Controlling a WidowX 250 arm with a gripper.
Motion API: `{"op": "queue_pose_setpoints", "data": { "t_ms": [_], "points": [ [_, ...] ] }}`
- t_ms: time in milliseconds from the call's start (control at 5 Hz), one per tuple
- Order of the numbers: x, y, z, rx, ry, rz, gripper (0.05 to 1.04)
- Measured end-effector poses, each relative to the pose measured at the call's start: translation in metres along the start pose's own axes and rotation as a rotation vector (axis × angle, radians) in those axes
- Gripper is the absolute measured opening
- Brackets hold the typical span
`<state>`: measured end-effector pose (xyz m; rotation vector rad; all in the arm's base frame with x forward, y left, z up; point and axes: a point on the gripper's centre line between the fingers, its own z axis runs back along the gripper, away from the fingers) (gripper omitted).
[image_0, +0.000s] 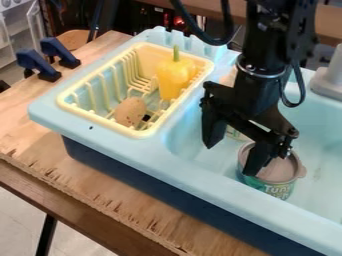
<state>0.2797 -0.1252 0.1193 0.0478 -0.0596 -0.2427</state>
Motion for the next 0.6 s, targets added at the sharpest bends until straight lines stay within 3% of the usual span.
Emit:
{"op": "queue_pose_setpoints", "data": {
  "t_ms": [200,600],
  "points": [
    [0.002,-0.006,0.004,-0.009,-0.032,-0.034,1.001],
    [0.007,-0.023,0.037,0.0,-0.125,-0.067,1.001]
  ]
}}
